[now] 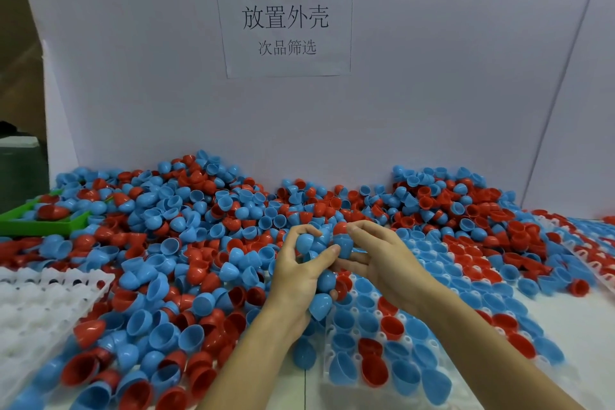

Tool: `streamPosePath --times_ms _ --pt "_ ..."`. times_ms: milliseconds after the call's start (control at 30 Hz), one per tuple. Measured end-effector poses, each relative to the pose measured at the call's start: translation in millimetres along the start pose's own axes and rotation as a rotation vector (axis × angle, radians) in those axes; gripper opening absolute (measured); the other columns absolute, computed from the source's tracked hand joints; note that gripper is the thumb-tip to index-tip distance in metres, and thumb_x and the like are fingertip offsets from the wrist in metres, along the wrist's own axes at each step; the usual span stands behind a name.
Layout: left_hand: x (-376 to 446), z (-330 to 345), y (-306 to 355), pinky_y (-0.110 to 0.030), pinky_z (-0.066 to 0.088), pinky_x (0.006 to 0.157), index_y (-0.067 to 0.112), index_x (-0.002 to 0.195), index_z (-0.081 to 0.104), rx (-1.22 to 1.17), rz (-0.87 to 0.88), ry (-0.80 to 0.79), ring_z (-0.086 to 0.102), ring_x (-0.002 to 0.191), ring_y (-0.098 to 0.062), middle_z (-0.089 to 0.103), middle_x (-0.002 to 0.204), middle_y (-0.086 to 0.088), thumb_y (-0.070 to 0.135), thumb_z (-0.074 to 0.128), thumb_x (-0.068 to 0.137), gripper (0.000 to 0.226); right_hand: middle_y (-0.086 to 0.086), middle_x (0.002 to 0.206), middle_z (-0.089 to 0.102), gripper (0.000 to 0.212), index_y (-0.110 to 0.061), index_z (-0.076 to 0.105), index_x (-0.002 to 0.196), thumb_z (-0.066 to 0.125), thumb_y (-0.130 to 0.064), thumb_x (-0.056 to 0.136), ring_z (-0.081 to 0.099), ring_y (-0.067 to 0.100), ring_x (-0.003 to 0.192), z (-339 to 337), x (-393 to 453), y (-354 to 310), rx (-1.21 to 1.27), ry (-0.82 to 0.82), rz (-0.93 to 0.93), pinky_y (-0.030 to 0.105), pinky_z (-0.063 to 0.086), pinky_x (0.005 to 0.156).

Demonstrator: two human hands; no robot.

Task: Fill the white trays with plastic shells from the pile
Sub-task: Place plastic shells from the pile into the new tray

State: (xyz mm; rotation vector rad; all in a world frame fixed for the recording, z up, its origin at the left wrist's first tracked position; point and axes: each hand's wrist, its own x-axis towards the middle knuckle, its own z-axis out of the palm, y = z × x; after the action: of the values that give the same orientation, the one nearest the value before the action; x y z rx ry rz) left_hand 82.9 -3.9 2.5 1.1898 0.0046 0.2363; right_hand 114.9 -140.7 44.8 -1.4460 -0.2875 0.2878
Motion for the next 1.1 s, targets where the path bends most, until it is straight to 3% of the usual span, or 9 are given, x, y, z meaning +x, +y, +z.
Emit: streamPosePath --times_ms 300,400,567,633,700,767,833,933,1100 --pt "6 -10 4 -0.034 0.053 0.054 0.030 0.090 0.061 0.034 0.007 0.163 0.066 0.077 -0.028 0.069 0.108 -0.020 0.020 0.076 0.089 0.018 0.004 0.091 0.074 0.019 -0.017 0.068 0.098 0.060 -0.033 0.096 0.075 0.017 0.075 -7 10 -7 -0.557 -0.001 -0.076 0.033 0.061 0.079" --pt "9 -18 7 -0.033 0.054 0.054 0.031 0.086 0.061 0.021 0.028 0.221 0.066 0.076 -0.023 0.070 0.103 -0.020 0.020 0.074 0.090 0.017 0.002 0.082 0.074 0.022 -0.020 0.068 0.095 0.062 -0.041 0.094 0.074 0.017 0.075 -20 17 -26 -0.881 -0.285 0.057 0.027 0.058 0.073" --pt "14 -26 7 -0.043 0.054 0.074 0.030 0.085 0.062 0.011 0.023 0.264 0.064 0.079 -0.021 0.069 0.094 -0.009 0.023 0.070 0.092 0.013 0.001 0.082 0.074 0.017 -0.025 0.072 0.090 0.071 -0.042 0.089 0.075 0.019 0.081 -18 31 -61 -1.221 -0.709 0.394 0.019 0.055 0.067" --pt "14 -26 8 -0.046 0.054 0.079 0.027 0.088 0.061 0.009 0.013 0.272 0.064 0.079 -0.021 0.069 0.091 -0.005 0.024 0.069 0.093 0.010 -0.006 0.084 0.075 0.027 -0.030 0.072 0.090 0.065 -0.056 0.086 0.074 0.012 0.080 1 40 -72 -1.313 -0.617 0.119 0.017 0.055 0.067" --pt "14 -27 8 -0.046 0.052 0.076 0.025 0.090 0.061 -0.003 0.004 0.270 0.064 0.077 -0.020 0.069 0.086 -0.003 0.023 0.069 0.093 0.009 -0.018 0.117 0.069 0.057 -0.034 0.062 0.126 0.060 -0.063 0.077 0.070 0.001 0.093 26 50 -85 -0.994 -0.374 -0.237 0.020 0.057 0.084" --pt "13 -27 8 -0.043 0.049 0.070 0.025 0.090 0.061 -0.017 -0.005 0.254 0.062 0.073 -0.020 0.066 0.079 -0.001 0.023 0.068 0.093 0.008 -0.022 0.153 0.037 0.095 -0.046 0.014 0.155 0.062 -0.061 0.075 0.057 0.001 0.123 49 55 -102 -0.696 -0.344 -0.326 0.031 0.047 0.107" --pt "11 -28 8 -0.043 0.047 0.070 0.026 0.089 0.061 -0.009 -0.020 0.253 0.059 0.074 -0.021 0.064 0.079 -0.002 0.024 0.068 0.093 0.009 -0.017 0.162 0.020 0.102 -0.053 -0.002 0.153 0.062 -0.063 0.074 0.044 0.011 0.138 62 56 -110 -0.732 -0.379 -0.342 0.039 0.038 0.114" --pt "11 -27 8 -0.042 0.045 0.068 0.027 0.088 0.061 -0.010 -0.031 0.259 0.057 0.075 -0.022 0.062 0.079 -0.003 0.022 0.068 0.093 0.010 -0.008 0.161 0.027 0.082 -0.042 0.015 0.156 0.059 -0.053 0.087 0.044 0.017 0.139 67 52 -99 -0.904 -0.368 -0.359 0.033 0.040 0.110" --pt "11 -25 9 -0.039 0.050 0.072 0.027 0.089 0.062 0.026 -0.014 0.252 0.061 0.078 -0.020 0.067 0.086 -0.003 0.017 0.066 0.093 0.012 -0.019 0.144 0.051 0.044 -0.037 0.048 0.142 0.055 -0.038 0.099 0.057 0.001 0.119 43 38 -60 -1.054 -0.333 -0.354 0.016 0.044 0.096"
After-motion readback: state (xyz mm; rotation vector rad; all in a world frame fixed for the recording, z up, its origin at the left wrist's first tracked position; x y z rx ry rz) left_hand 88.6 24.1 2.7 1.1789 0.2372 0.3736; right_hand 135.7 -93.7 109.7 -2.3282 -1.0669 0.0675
